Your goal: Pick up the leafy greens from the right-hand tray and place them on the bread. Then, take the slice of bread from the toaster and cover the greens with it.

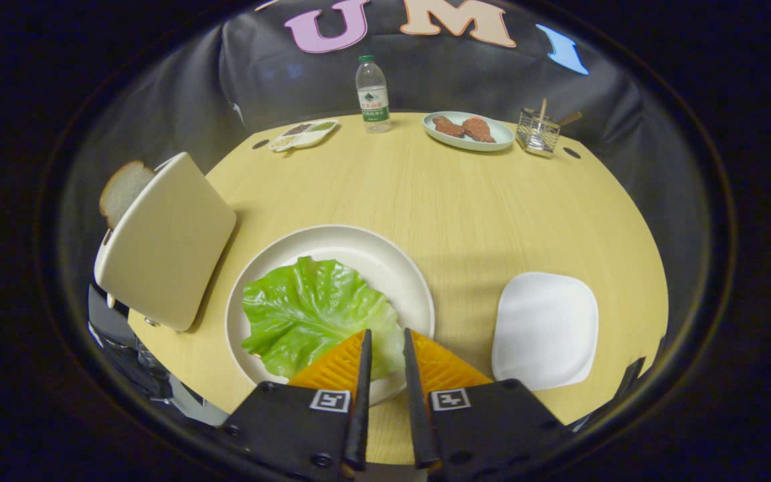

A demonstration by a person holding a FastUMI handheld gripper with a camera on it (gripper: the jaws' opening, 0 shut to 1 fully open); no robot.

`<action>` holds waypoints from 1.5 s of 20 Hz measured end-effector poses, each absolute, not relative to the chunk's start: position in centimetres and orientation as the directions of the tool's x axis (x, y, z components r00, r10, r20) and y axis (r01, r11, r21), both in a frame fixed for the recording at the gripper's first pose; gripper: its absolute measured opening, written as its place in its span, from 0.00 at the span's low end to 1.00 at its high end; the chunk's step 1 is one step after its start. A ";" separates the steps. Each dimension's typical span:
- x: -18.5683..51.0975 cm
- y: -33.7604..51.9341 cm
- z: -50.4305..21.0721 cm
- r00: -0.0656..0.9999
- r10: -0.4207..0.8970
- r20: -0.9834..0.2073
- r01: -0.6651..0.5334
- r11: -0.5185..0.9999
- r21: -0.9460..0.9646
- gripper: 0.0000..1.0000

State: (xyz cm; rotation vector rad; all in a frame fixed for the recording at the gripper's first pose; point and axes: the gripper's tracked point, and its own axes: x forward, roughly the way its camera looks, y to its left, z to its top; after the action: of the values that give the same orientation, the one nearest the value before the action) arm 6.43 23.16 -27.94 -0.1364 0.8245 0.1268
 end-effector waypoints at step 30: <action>6.1 53.6 -12.9 0.674 0.539 -0.505 -0.515 0.833 0.201 0.98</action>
State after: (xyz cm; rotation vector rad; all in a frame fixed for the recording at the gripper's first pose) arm 6.10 53.56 -12.91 0.0426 0.5819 0.5930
